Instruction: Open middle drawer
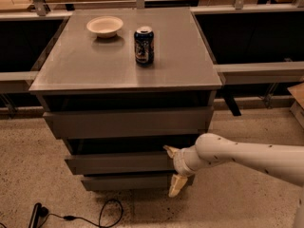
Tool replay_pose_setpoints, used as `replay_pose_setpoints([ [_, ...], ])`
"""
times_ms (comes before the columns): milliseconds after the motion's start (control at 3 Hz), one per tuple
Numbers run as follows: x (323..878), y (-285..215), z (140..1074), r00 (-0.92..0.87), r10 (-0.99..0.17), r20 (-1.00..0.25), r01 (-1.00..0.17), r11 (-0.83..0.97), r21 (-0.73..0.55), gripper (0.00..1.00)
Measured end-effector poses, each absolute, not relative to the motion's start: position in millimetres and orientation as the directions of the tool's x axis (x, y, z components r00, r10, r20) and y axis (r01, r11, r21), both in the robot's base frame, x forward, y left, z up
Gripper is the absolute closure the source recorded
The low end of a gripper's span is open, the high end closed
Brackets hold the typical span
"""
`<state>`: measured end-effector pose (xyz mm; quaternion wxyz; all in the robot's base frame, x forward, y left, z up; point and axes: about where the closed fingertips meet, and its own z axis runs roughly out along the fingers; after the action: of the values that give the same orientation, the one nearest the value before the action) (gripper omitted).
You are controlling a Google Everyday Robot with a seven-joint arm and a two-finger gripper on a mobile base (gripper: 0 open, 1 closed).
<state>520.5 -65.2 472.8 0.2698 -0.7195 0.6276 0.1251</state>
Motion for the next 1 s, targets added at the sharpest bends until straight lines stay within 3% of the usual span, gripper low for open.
replay_pose_setpoints([
  [1000, 578, -51, 446, 0.183, -0.862, -0.473, -0.976, -0.103, -0.191, 0.00],
])
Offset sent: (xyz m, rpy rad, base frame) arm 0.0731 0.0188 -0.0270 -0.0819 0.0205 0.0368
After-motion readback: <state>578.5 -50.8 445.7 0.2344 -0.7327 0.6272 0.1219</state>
